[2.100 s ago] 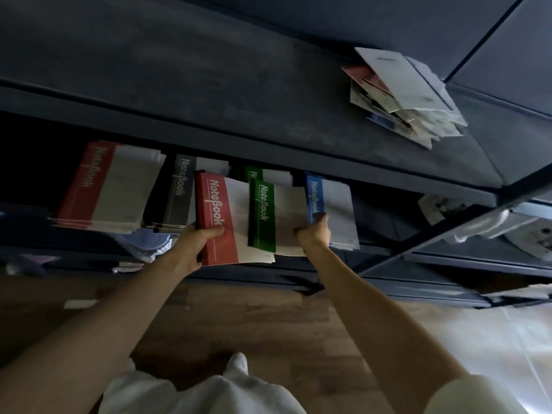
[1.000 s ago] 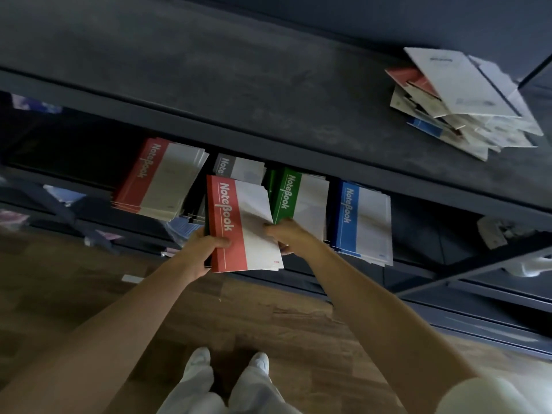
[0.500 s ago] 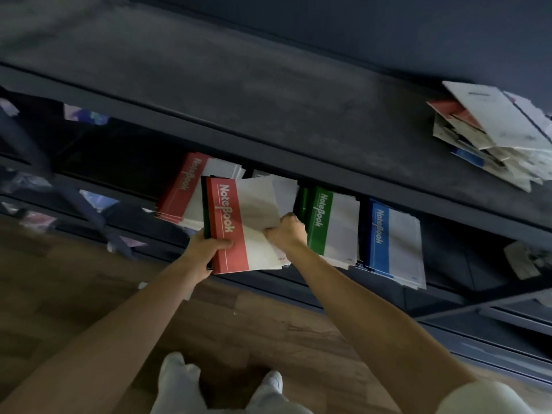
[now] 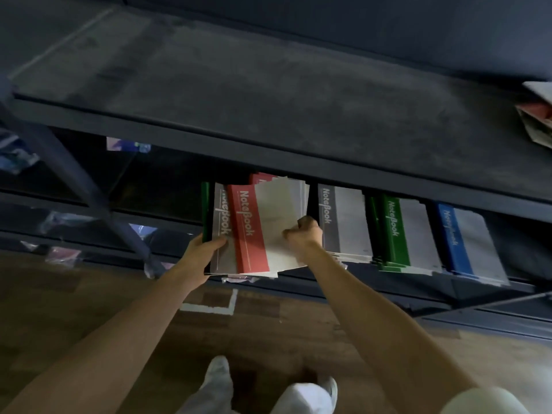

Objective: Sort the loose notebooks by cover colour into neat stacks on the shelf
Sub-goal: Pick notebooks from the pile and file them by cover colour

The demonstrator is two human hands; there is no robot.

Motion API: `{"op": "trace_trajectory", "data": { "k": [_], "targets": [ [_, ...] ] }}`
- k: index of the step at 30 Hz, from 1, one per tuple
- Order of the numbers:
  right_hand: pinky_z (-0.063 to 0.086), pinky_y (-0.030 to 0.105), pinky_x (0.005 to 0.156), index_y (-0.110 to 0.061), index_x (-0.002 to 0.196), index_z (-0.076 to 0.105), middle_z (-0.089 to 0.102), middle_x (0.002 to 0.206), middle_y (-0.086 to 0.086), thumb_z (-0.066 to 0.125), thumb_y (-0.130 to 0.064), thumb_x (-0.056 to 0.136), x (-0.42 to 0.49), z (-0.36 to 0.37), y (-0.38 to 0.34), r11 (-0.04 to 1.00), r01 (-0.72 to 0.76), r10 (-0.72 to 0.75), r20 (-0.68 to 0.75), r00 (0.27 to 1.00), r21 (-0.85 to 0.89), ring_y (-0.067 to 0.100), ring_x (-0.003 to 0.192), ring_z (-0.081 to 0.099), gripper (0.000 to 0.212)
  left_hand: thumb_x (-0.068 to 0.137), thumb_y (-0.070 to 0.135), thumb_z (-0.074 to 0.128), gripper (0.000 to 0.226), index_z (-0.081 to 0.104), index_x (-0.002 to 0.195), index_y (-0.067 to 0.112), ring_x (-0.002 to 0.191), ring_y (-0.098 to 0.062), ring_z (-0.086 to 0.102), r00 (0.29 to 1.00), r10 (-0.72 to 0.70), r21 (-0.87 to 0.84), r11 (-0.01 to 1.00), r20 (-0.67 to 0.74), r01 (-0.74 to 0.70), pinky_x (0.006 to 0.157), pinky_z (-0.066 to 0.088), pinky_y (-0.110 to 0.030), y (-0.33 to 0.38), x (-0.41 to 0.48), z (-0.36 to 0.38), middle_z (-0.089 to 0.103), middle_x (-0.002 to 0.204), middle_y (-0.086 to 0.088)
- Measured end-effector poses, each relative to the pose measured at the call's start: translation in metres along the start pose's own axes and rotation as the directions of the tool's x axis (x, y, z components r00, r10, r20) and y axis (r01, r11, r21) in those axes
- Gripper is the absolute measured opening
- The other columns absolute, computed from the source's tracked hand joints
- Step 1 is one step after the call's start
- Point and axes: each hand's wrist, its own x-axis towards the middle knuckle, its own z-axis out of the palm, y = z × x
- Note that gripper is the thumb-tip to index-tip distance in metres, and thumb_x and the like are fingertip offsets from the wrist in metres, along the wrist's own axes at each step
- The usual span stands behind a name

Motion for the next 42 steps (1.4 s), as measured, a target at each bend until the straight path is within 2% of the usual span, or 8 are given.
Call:
{"op": "trace_trajectory", "data": {
  "k": [9, 16, 22, 26, 29, 31, 37, 42],
  "targets": [
    [0.047, 0.038, 0.092, -0.004, 0.128, 0.047, 0.058, 0.122, 0.019, 0.047, -0.003, 0.090, 0.032, 0.007, -0.012, 0.988, -0.114, 0.076, -0.323, 0.943, -0.100, 0.034, 0.111, 0.058, 0.038, 0.095, 0.002, 0.048, 0.032, 0.051, 0.127, 0.004, 0.082, -0.020, 0.059, 0.999, -0.029, -0.070, 0.997, -0.027, 0.027, 0.081, 0.044, -0.037, 0.014, 0.035, -0.048, 0.062, 0.092, -0.006],
    [0.045, 0.035, 0.079, -0.010, 0.129, 0.039, 0.059, 0.120, 0.015, 0.053, -0.011, 0.091, 0.044, 0.022, -0.010, 0.963, -0.120, 0.036, -0.325, 0.945, -0.241, 0.032, 0.107, 0.059, 0.041, 0.093, 0.001, 0.050, 0.030, 0.054, 0.122, 0.005, 0.077, -0.020, 0.061, 0.998, -0.056, -0.106, 0.993, 0.025, 0.059, 0.065, 0.045, -0.030, 0.017, 0.042, -0.058, 0.066, 0.082, -0.006],
    [0.038, 0.043, 0.098, -0.009, 0.130, 0.039, 0.045, 0.134, 0.017, 0.050, -0.037, 0.095, 0.034, 0.024, -0.006, 0.822, -0.110, -0.080, -0.304, 0.949, -0.559, 0.032, 0.123, 0.042, 0.046, 0.091, 0.002, 0.054, 0.035, 0.052, 0.125, 0.003, 0.082, -0.024, 0.063, 0.994, -0.087, -0.085, 0.992, 0.059, 0.092, 0.066, 0.046, -0.032, 0.019, 0.039, -0.046, 0.065, 0.090, -0.010],
    [0.045, 0.025, 0.066, -0.005, 0.093, 0.058, 0.064, 0.100, 0.014, 0.035, -0.039, 0.100, 0.017, 0.026, -0.027, 0.981, -0.041, 0.037, -0.023, 0.999, -0.190, 0.022, 0.084, 0.057, 0.042, 0.088, -0.002, 0.055, 0.038, 0.053, 0.126, 0.002, 0.082, -0.025, 0.064, 0.994, -0.081, -0.060, 0.995, 0.072, 0.085, 0.065, 0.048, -0.032, 0.023, 0.037, -0.024, 0.066, 0.090, -0.012],
    [0.040, 0.028, 0.075, -0.007, 0.123, 0.049, 0.054, 0.108, 0.005, 0.050, -0.031, 0.097, -0.004, 0.021, -0.035, 0.978, -0.166, 0.136, 0.219, 0.966, 0.126, 0.018, 0.091, 0.048, 0.036, 0.087, -0.008, 0.053, 0.042, 0.051, 0.127, 0.004, 0.083, -0.023, 0.063, 0.995, -0.029, -0.033, 0.999, 0.094, 0.033, 0.068, 0.048, -0.033, 0.022, 0.035, 0.001, 0.065, 0.093, -0.010],
    [0.038, 0.023, 0.078, -0.009, 0.129, 0.047, 0.050, 0.108, 0.003, 0.058, -0.021, 0.093, -0.011, 0.016, -0.031, 0.973, -0.125, 0.094, 0.158, 0.983, 0.194, 0.016, 0.091, 0.046, 0.040, 0.088, -0.011, 0.050, 0.043, 0.051, 0.127, 0.007, 0.084, -0.023, 0.061, 0.995, -0.011, -0.026, 1.000, 0.097, 0.014, 0.076, 0.049, -0.035, 0.018, 0.033, 0.017, 0.064, 0.096, -0.010],
    [0.051, 0.034, 0.082, -0.010, 0.122, 0.043, 0.058, 0.108, 0.008, 0.058, -0.024, 0.087, -0.021, -0.022, -0.006, 0.991, -0.001, -0.002, -0.023, 1.000, -0.133, 0.028, 0.100, 0.059, 0.041, 0.086, -0.007, 0.056, 0.047, 0.047, 0.130, 0.005, 0.097, -0.030, 0.058, 0.996, -0.030, 0.062, 0.998, 0.081, 0.025, 0.087, 0.046, -0.043, -0.005, 0.026, 0.062, 0.060, 0.114, -0.018],
    [0.049, 0.025, 0.069, -0.008, 0.118, 0.054, 0.062, 0.106, 0.007, 0.060, -0.015, 0.085, -0.017, -0.055, 0.024, 1.000, -0.010, 0.009, -0.063, 0.998, -0.015, 0.020, 0.085, 0.056, 0.034, 0.086, -0.007, 0.057, 0.040, 0.050, 0.124, 0.002, 0.093, -0.030, 0.060, 0.997, -0.042, 0.050, 0.998, 0.062, 0.039, 0.080, 0.048, -0.038, -0.026, 0.017, 0.093, 0.062, 0.110, -0.017]
  ]
}}
